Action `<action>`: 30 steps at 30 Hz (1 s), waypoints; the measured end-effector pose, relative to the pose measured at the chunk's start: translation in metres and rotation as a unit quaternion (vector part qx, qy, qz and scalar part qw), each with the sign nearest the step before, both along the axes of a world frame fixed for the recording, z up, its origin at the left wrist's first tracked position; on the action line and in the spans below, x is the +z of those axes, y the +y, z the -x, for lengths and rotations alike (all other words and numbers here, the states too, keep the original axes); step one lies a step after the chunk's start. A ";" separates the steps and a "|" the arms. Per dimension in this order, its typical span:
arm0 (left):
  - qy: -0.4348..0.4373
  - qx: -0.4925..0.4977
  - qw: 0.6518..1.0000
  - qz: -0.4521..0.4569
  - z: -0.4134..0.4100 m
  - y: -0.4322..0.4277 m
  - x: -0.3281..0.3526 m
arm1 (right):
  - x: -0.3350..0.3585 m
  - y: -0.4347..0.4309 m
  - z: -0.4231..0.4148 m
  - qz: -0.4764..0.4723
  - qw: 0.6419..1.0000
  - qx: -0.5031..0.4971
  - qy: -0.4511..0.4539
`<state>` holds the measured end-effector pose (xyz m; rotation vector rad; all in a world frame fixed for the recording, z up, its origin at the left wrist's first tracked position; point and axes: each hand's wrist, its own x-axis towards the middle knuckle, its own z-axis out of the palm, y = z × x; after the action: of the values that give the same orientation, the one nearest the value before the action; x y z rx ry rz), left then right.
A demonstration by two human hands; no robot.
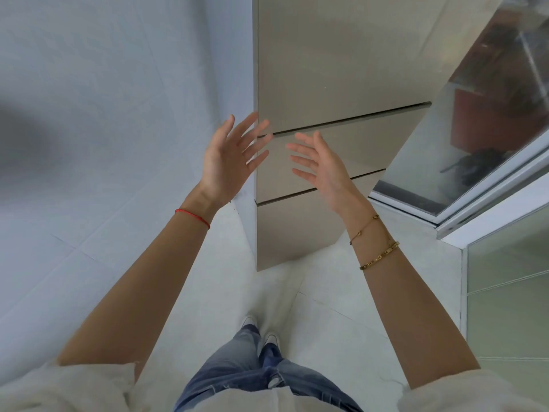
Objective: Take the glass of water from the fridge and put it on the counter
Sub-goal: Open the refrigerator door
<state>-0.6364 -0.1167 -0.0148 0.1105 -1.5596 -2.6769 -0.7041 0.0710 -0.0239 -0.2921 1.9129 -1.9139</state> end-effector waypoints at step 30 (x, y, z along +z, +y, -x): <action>0.002 0.203 0.904 0.377 0.127 -0.026 0.043 | 0.047 -0.058 0.040 -0.049 0.978 -0.137 0.152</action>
<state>-0.7635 -0.1431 0.0286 0.3457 -2.1508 -1.6321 -0.7446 0.0130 0.0230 -0.3217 2.3466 -2.0331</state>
